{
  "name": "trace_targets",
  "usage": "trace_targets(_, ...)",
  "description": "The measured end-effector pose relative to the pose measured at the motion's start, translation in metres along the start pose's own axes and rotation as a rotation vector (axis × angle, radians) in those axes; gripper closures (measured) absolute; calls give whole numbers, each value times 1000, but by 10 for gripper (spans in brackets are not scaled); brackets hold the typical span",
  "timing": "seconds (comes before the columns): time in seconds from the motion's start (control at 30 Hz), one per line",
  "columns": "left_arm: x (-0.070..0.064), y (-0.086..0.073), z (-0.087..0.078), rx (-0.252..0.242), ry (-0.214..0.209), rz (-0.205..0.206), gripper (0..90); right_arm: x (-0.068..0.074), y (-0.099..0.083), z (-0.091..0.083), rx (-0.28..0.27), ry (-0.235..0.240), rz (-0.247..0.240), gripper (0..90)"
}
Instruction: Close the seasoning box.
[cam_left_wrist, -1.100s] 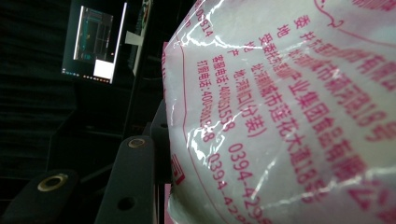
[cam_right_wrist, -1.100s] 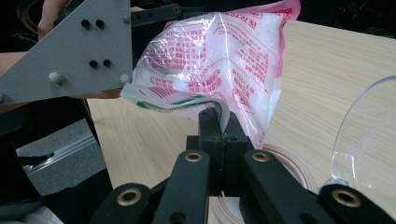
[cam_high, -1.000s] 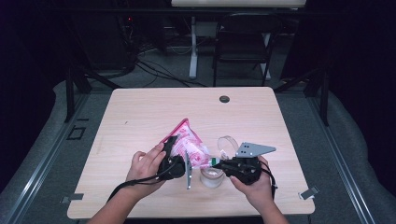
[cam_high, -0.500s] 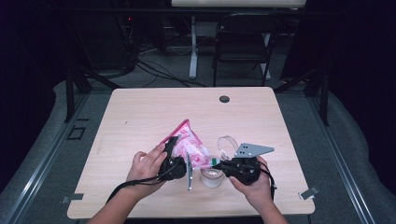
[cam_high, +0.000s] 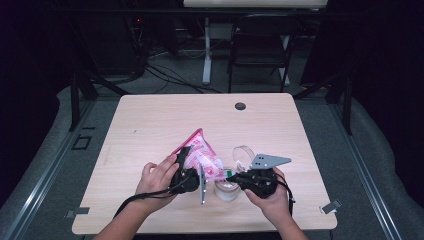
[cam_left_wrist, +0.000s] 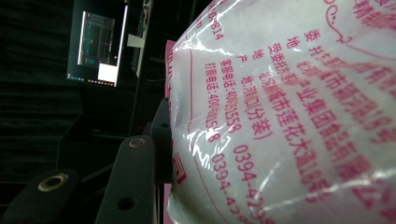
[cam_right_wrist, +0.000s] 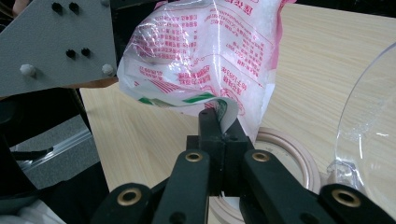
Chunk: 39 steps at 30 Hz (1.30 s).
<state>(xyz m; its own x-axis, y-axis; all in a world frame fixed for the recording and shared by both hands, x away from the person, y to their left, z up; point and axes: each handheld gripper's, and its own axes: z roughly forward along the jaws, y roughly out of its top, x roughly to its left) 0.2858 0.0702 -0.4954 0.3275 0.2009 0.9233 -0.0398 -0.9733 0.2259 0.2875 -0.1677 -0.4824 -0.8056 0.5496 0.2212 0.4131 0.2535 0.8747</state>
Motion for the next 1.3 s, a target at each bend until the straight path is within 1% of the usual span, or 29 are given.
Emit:
trace_targets(0.2,0,1,0,1,1,7,601,-1,-1,1,6,-1,-1,900)
trace_targets(0.37,0,1,0,-3,8,6,601,-1,-1,1,5,-5,-2,900)
trace_targets(0.47,1,2,0,-8,16,15,601,-1,-2,1,7,-6,-4,900)
trace_targets(0.67,2,3,-1,-4,19,19,602,-2,-2,1,14,-12,-5,900)
trace_targets(0.73,3,4,-1,-7,25,26,602,-2,-2,1,14,-13,-5,900)
trace_targets(0.8,3,4,-1,-8,25,21,602,-2,-2,0,11,-12,-6,900)
trace_targets(1.03,4,5,-3,-12,40,35,603,-2,-2,-1,5,-13,-3,900)
trace_targets(1.3,6,6,-4,-19,42,37,603,-2,-2,-2,3,-14,-4,900)
